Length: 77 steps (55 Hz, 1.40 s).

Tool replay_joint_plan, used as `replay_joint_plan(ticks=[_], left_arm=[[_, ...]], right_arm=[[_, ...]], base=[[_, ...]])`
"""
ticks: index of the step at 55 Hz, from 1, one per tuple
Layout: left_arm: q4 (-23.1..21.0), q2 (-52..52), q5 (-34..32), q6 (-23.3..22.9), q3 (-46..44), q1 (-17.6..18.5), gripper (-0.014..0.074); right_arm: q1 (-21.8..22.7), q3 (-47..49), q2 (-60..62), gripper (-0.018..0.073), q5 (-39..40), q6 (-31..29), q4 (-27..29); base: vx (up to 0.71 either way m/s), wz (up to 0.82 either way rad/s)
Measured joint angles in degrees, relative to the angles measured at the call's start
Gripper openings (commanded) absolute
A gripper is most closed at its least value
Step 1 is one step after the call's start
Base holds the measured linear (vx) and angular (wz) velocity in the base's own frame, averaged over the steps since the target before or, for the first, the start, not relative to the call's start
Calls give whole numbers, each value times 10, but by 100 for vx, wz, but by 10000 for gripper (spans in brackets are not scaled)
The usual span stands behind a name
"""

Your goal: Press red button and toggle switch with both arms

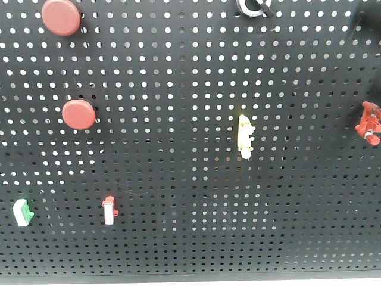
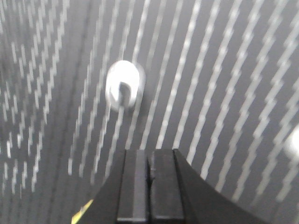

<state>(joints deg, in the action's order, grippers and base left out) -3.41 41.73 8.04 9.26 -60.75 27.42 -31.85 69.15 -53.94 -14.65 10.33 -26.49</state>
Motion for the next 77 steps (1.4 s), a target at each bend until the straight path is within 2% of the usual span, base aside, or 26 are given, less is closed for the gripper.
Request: replay_joint_plan(ticks=[23, 28, 31, 37, 44, 51, 57, 65, 77], left_arm=[[0, 0, 2, 0, 5, 0, 2], [4, -9, -3, 4, 26, -10, 2], [9, -26, -10, 8, 55, -34, 2], [13, -85, -13, 10, 140, -108, 2], [13, -184, -13, 10, 286, -197, 2], [13, -269, -7, 10, 423, -257, 2], [13, -338, -7, 10, 517, -281, 2], [13, -412, -13, 7, 610, -286, 2], [13, -424, 3, -16, 624, -286, 2]], right_arm=[[0, -3, -5, 2, -2, 0, 0], [0, -3, -5, 2, -2, 0, 0], [0, -3, -5, 2, -2, 0, 0], [0, -3, -5, 2, -2, 0, 0], [0, -3, -5, 2, -2, 0, 0], [0, -3, -5, 2, -2, 0, 0], [0, -3, -5, 2, -2, 0, 0], [0, -3, -5, 2, -2, 0, 0], [0, -3, -5, 2, -2, 0, 0]], base=[[0, 0], [0, 0], [0, 0], [0, 0], [0, 0], [0, 0], [0, 0], [0, 0], [0, 0]])
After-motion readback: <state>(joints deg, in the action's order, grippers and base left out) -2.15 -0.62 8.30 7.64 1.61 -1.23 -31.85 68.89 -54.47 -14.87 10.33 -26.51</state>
